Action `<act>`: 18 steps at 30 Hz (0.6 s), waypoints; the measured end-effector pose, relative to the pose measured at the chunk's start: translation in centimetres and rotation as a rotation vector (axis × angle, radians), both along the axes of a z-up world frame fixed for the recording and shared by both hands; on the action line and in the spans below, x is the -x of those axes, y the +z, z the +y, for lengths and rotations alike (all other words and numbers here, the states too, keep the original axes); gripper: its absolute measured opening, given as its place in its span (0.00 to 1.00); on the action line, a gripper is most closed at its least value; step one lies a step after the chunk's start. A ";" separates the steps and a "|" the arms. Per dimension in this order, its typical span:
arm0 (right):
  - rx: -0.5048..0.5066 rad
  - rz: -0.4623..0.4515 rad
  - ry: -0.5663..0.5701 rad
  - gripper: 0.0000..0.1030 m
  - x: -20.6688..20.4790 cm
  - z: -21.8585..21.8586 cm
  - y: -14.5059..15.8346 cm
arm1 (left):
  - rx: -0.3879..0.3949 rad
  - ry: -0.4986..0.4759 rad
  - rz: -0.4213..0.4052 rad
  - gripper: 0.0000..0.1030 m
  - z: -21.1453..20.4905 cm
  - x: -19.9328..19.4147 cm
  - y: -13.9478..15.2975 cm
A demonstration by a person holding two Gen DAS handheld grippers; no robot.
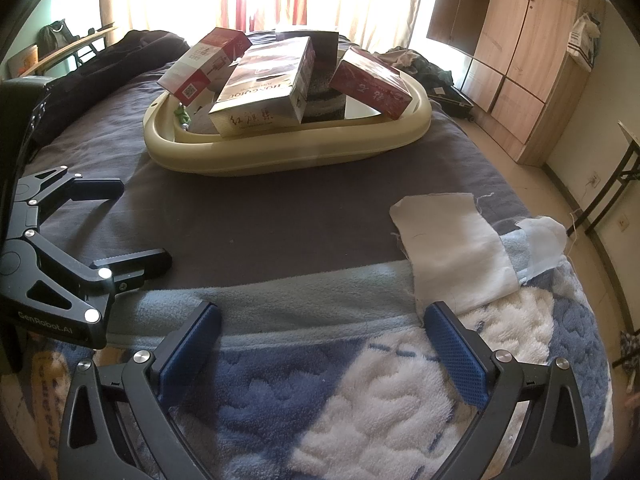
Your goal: Organize rigid objects
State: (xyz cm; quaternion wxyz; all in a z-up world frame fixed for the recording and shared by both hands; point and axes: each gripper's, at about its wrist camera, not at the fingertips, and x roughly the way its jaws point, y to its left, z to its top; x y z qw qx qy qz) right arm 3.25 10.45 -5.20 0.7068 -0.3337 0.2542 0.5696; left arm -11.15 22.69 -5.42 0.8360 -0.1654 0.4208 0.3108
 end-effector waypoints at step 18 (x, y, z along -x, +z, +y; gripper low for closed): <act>0.000 -0.003 -0.001 1.00 0.1 0.0 0.0 | -0.002 -0.001 0.003 1.00 0.2 -0.2 0.0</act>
